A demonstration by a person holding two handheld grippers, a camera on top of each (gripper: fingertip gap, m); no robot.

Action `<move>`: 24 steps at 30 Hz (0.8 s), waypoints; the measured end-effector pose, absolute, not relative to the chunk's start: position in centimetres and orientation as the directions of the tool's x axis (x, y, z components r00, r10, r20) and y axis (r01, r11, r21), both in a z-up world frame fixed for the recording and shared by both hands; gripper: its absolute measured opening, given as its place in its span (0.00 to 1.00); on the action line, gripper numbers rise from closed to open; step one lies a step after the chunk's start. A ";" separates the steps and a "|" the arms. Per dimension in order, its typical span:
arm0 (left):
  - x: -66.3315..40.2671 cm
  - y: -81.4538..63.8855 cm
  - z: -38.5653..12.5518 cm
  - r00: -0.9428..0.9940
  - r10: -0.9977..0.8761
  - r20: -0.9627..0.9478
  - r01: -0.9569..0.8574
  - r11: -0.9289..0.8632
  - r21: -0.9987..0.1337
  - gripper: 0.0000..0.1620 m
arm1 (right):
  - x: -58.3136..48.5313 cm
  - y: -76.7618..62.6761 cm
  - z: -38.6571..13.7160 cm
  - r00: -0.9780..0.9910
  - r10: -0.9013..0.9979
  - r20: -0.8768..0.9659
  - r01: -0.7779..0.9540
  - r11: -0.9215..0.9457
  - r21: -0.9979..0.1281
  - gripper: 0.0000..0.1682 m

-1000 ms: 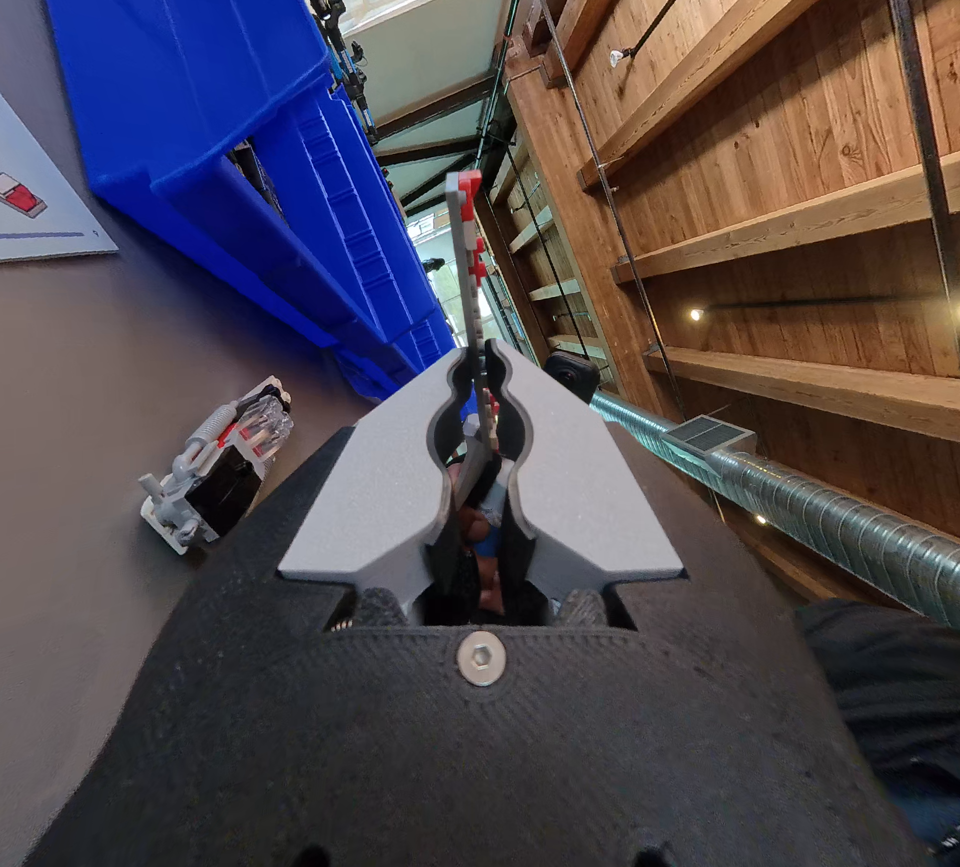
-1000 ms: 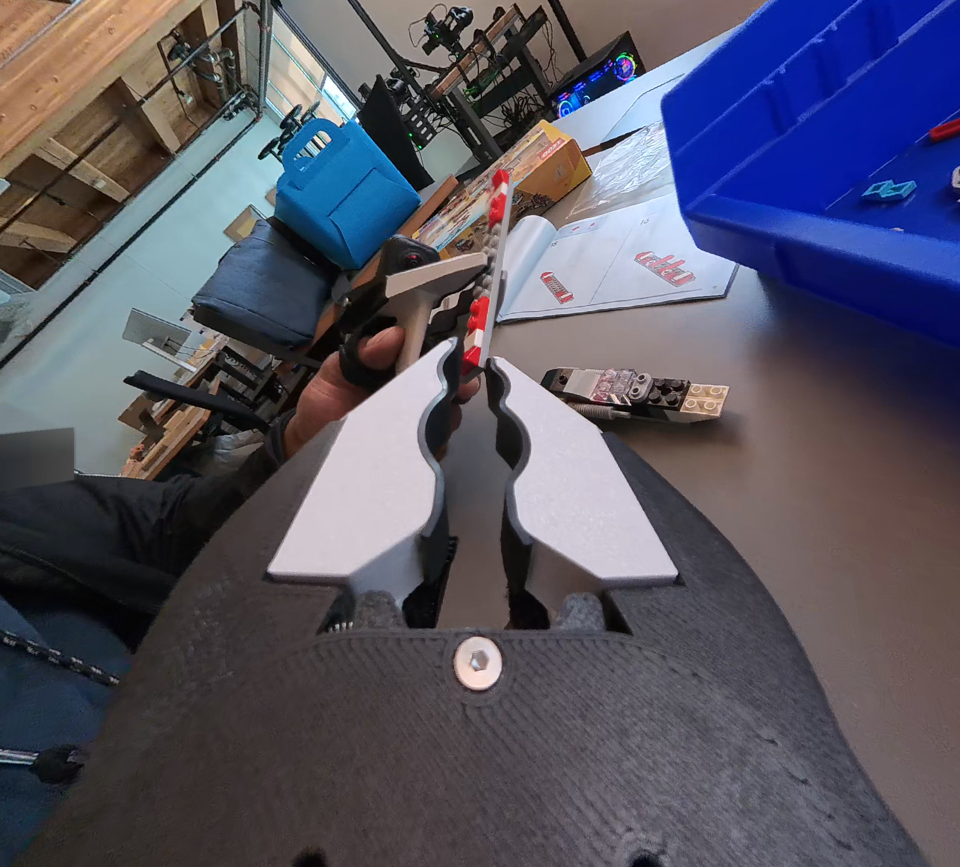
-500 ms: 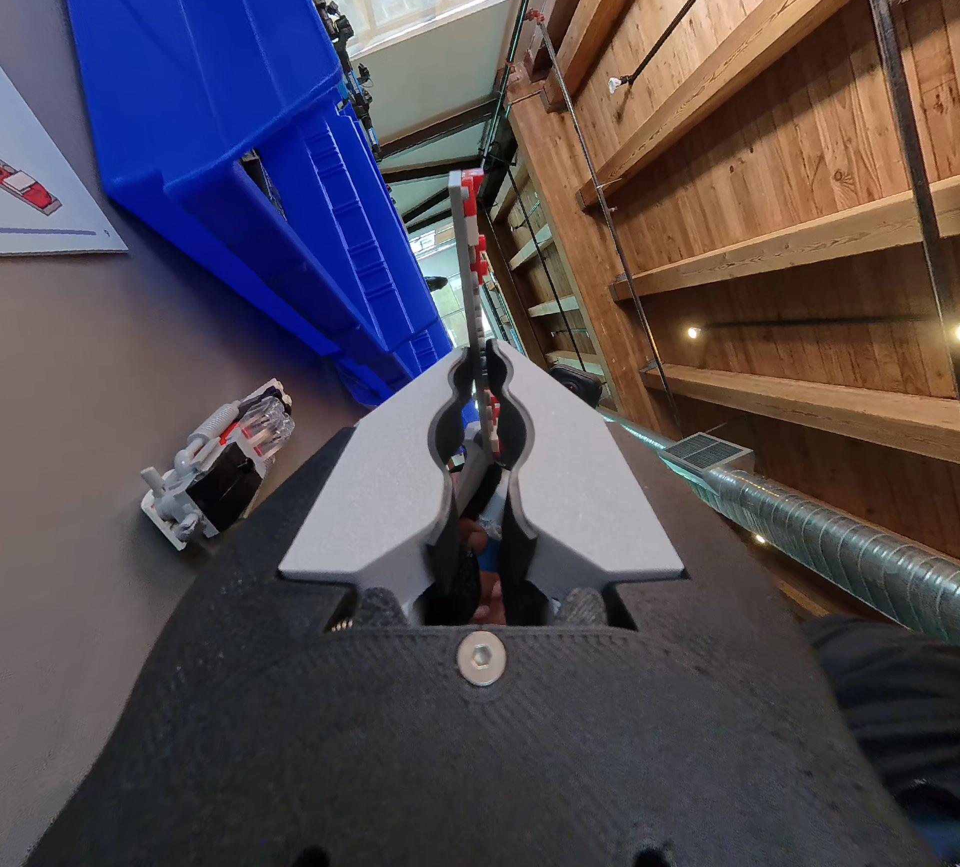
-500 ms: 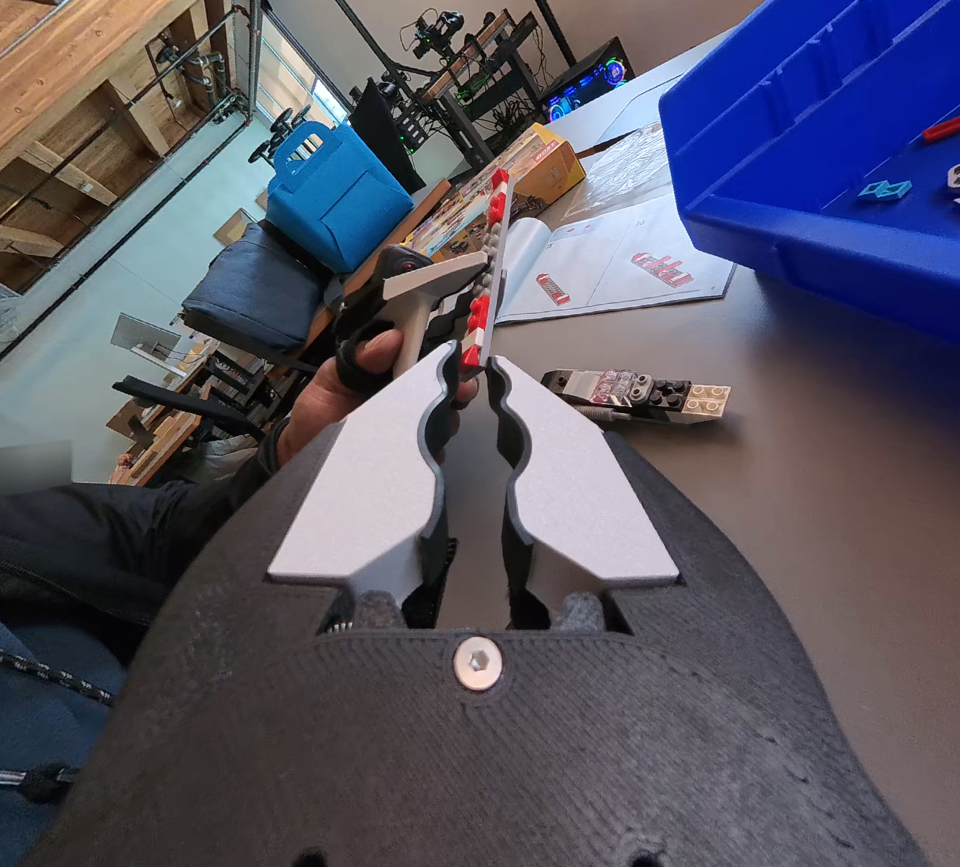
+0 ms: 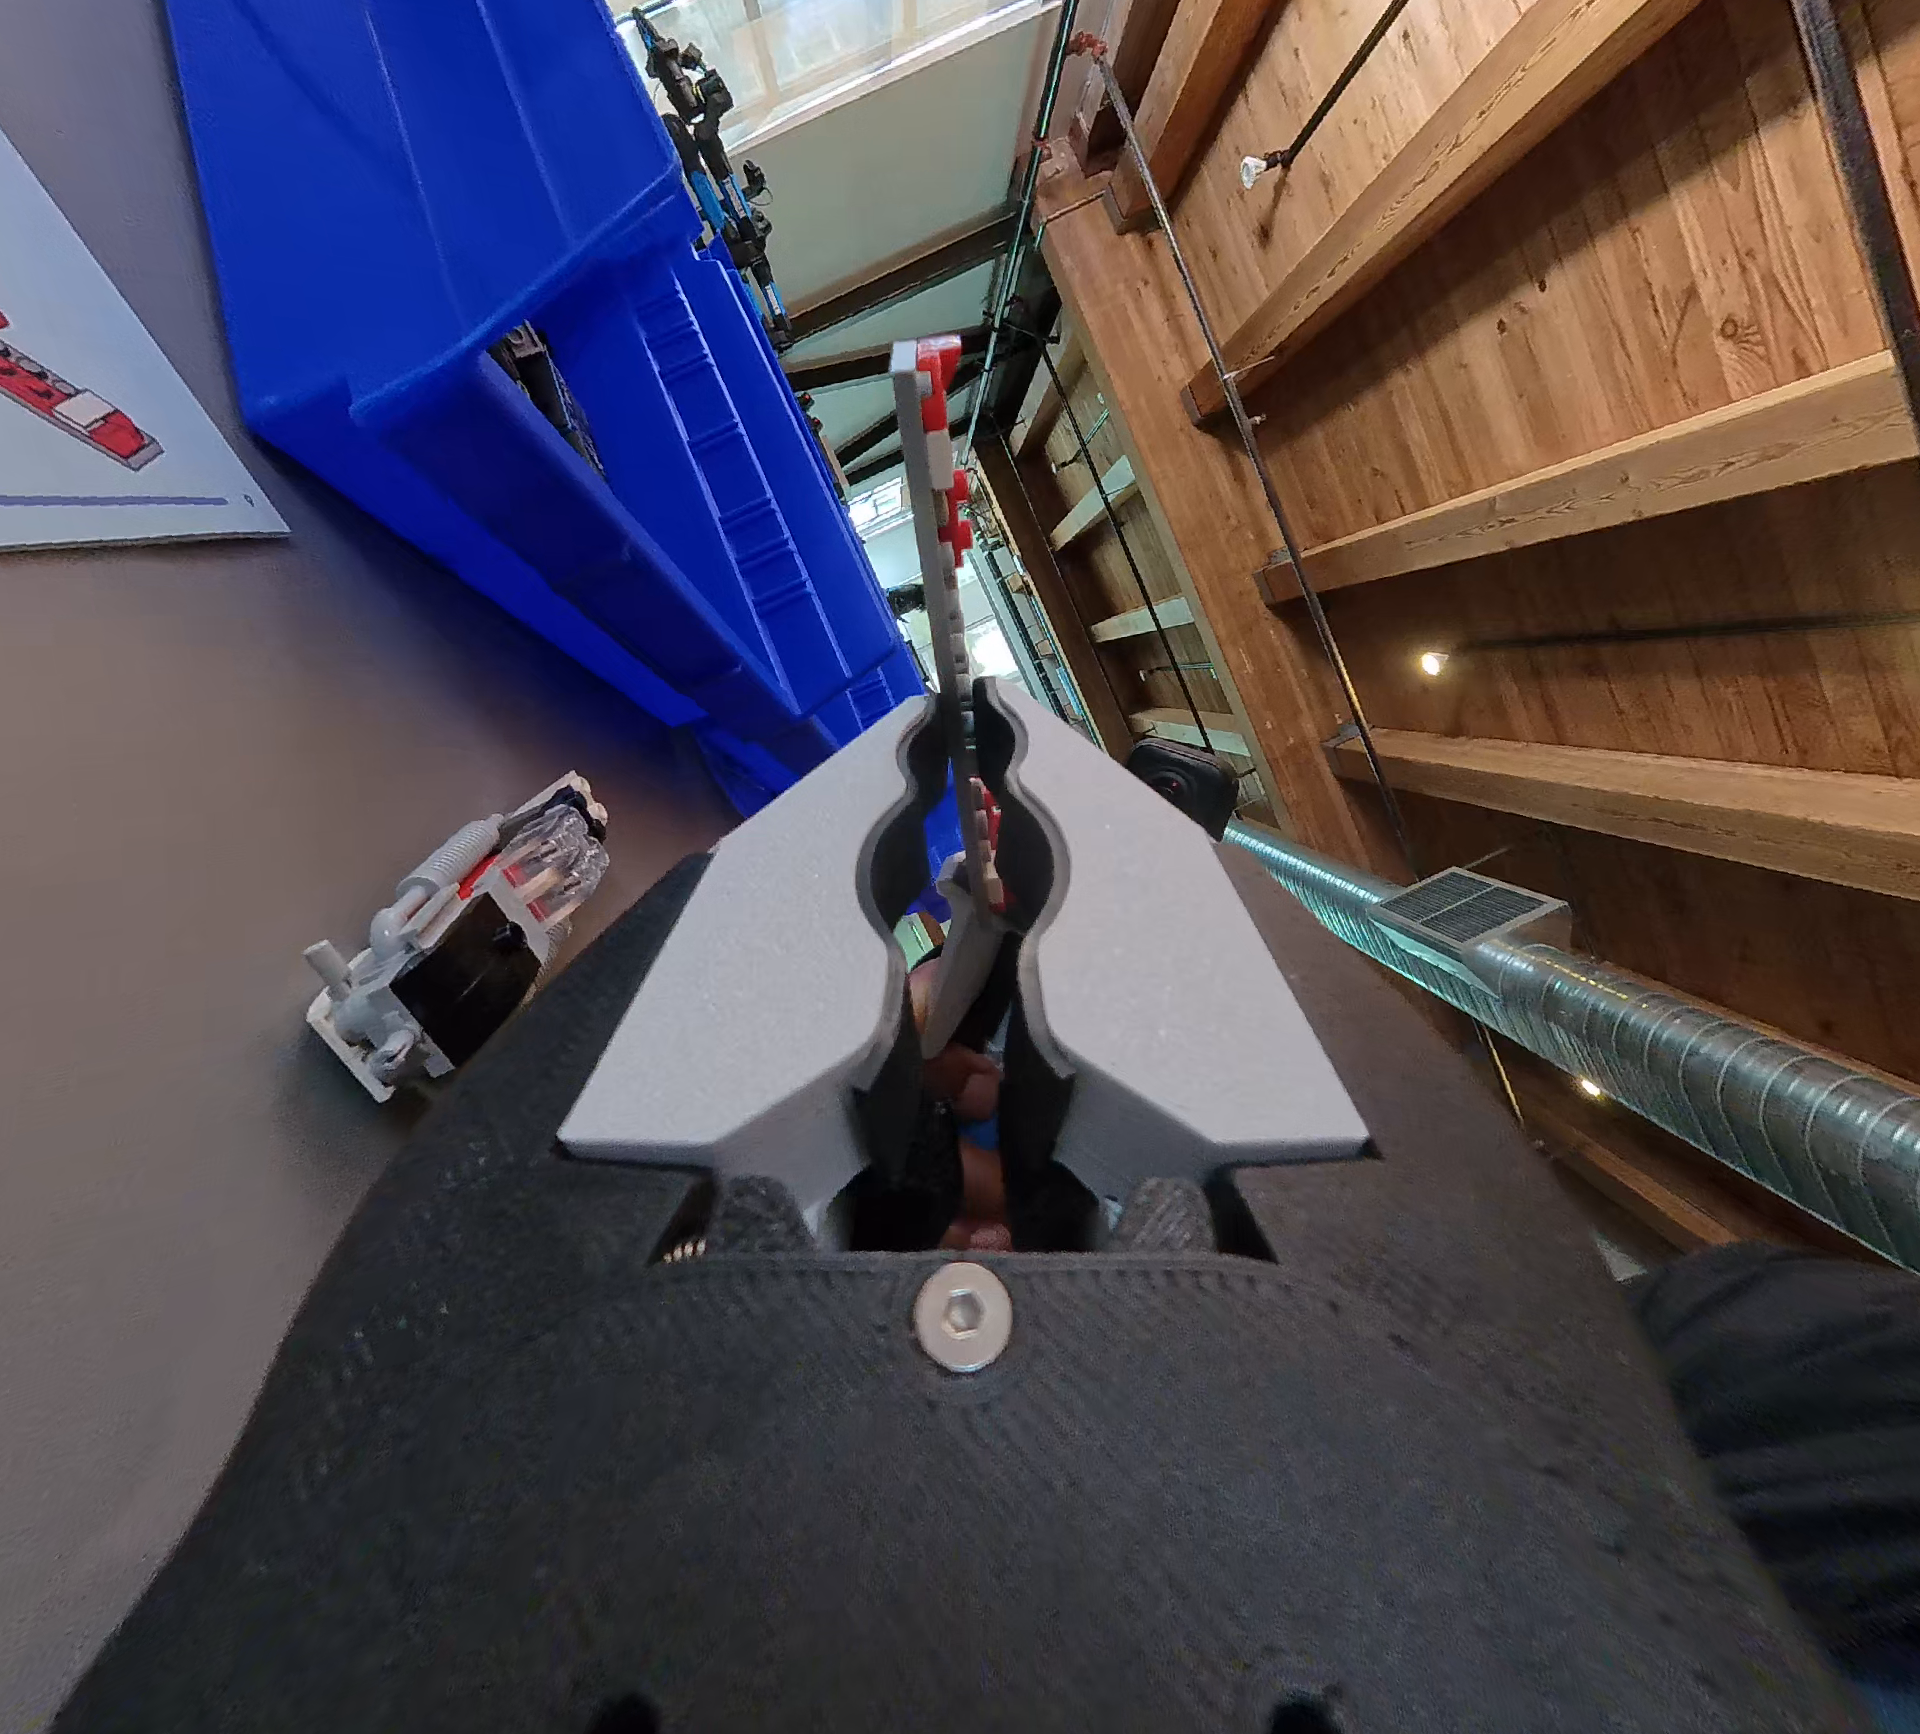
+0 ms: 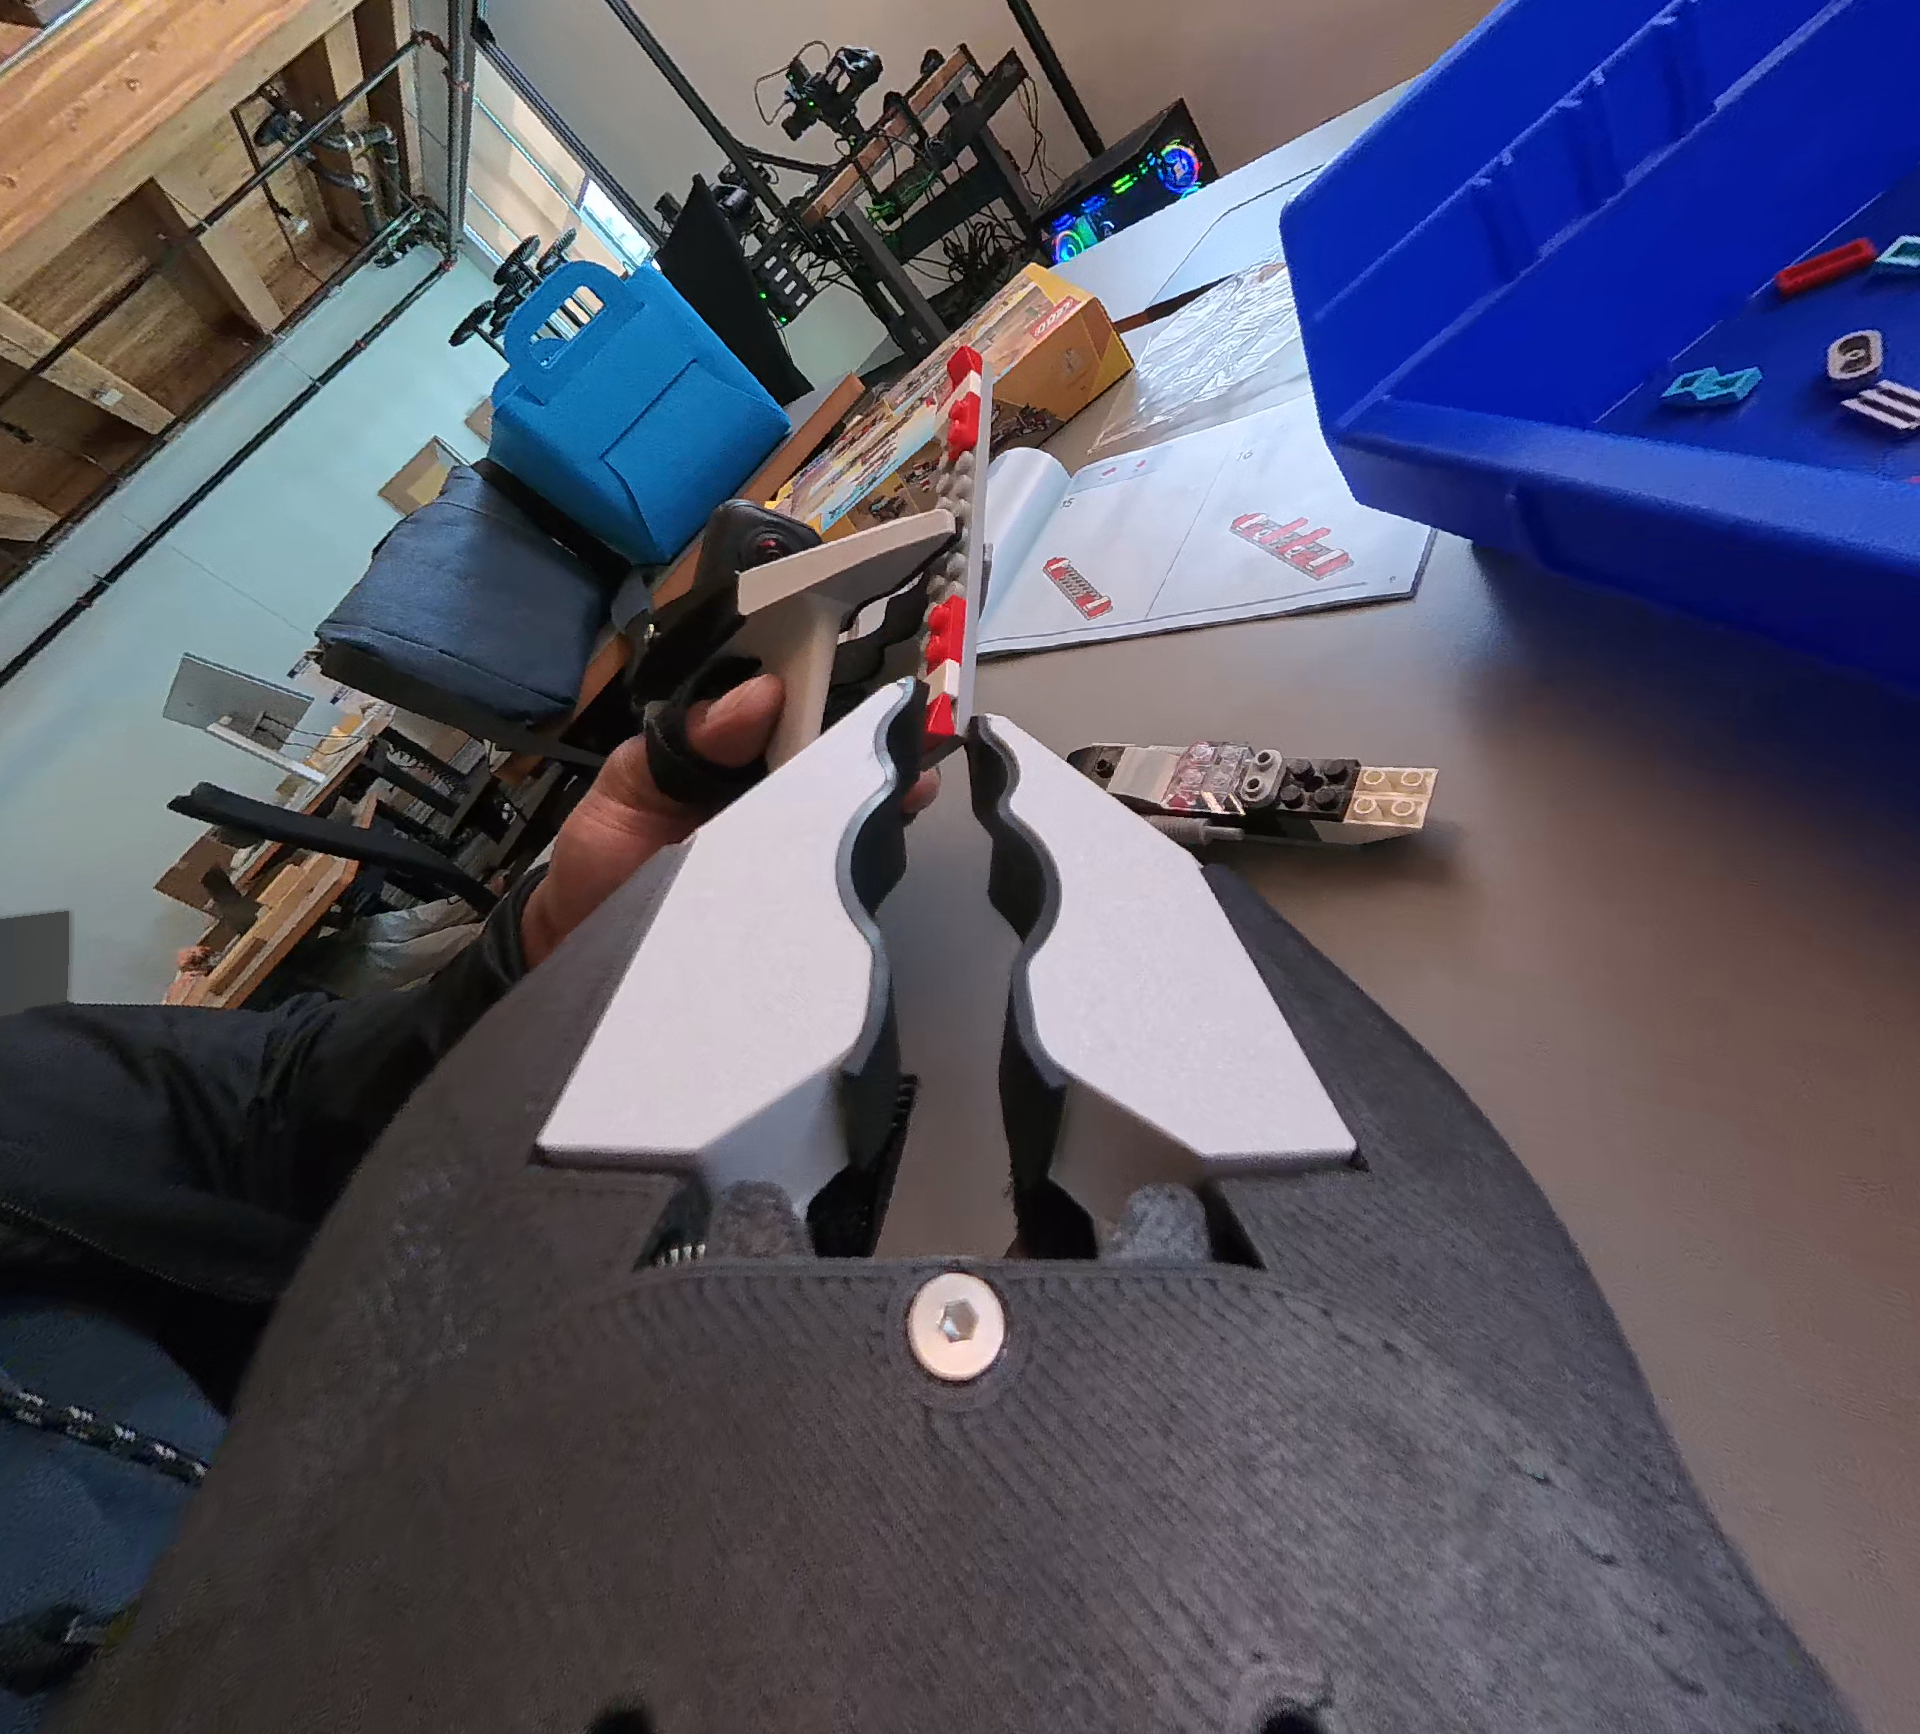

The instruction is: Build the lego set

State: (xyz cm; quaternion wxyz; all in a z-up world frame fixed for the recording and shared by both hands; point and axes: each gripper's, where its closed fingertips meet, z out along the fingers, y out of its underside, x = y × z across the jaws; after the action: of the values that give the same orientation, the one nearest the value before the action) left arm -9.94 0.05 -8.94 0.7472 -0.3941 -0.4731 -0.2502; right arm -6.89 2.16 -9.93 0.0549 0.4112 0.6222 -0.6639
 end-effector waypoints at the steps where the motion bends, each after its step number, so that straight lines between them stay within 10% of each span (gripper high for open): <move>1: -10.0 0.1 -9.0 0.426 0.001 0.905 0.746 0.565 -0.352 0.02 | -6.9 2.2 -10.0 -0.651 0.441 -0.617 0.588 -0.220 -0.778 0.04; 24: -10.7 -0.7 -9.9 0.297 -0.137 0.945 0.780 0.606 -0.157 0.03 | -7.0 1.7 -9.4 -0.564 0.280 -0.777 0.673 -0.390 -0.629 0.11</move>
State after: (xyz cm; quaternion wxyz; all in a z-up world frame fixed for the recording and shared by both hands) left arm -10.74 -0.72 -9.87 0.7398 -0.3179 -0.5055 -0.3099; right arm -7.00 1.67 -9.43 0.1393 0.4459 0.5345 -0.7044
